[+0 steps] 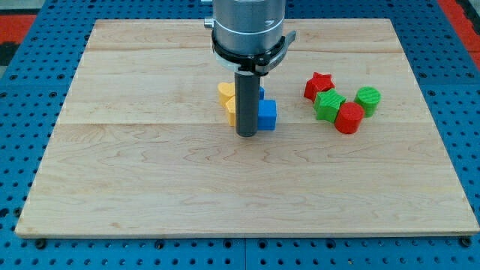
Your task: Adjust the group of blocks at the center of the board
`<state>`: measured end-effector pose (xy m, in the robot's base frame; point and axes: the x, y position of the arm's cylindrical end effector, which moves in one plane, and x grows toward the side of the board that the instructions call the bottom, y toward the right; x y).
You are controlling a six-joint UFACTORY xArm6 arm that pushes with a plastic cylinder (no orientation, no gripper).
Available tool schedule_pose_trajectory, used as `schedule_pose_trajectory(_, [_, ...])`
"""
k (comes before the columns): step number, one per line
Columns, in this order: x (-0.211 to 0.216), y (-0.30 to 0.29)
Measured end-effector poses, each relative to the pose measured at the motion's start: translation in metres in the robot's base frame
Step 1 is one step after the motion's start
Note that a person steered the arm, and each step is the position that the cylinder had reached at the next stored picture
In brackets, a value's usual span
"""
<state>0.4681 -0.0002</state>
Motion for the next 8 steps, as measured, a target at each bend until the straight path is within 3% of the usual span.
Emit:
schedule_pose_trajectory(1, [0.031,0.005])
schedule_pose_trajectory(2, [0.032,0.017])
schedule_pose_trajectory(4, [0.006,0.052])
schedule_pose_trajectory(8, [-0.021,0.058])
